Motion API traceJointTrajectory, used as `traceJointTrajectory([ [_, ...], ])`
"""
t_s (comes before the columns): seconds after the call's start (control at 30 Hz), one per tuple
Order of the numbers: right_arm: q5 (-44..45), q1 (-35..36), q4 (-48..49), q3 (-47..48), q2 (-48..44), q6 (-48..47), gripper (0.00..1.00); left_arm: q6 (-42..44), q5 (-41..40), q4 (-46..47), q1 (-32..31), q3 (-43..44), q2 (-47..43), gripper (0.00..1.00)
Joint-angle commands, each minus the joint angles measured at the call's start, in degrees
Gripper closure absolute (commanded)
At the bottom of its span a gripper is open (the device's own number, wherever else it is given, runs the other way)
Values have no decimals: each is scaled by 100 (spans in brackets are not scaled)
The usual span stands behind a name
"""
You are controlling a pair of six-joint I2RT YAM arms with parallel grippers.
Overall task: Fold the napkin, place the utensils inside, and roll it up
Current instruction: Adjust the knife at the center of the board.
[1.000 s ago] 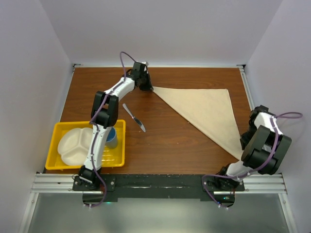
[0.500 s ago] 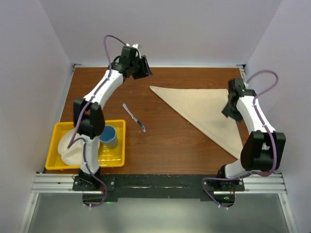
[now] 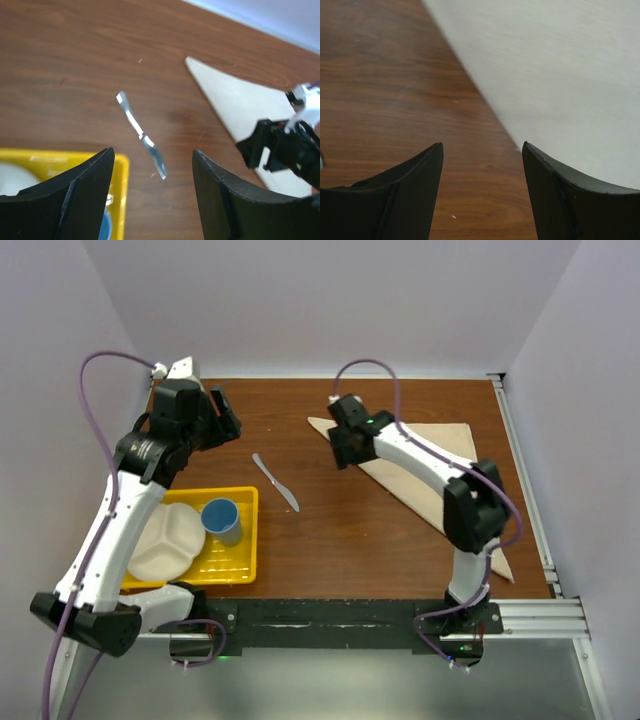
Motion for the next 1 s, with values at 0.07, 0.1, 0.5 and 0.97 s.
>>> traceJointTrajectory([
  [0.07, -622, 1051, 541, 1430, 1077, -768, 30, -254, -73, -1415, 31, -716, -1107, 32],
  [0.1, -667, 1139, 489, 1954, 1549, -838, 30, -245, -3, -1573, 31, -777, -1213, 32],
  [0.5, -1089, 1764, 162, 4702, 3785, -1242, 29, -271, 51, -2233, 31, -523, -1785, 35],
  [0.97, -246, 1799, -364, 4905, 4313, -216, 69, -254, -283, -2304, 31, -286, -1970, 34],
])
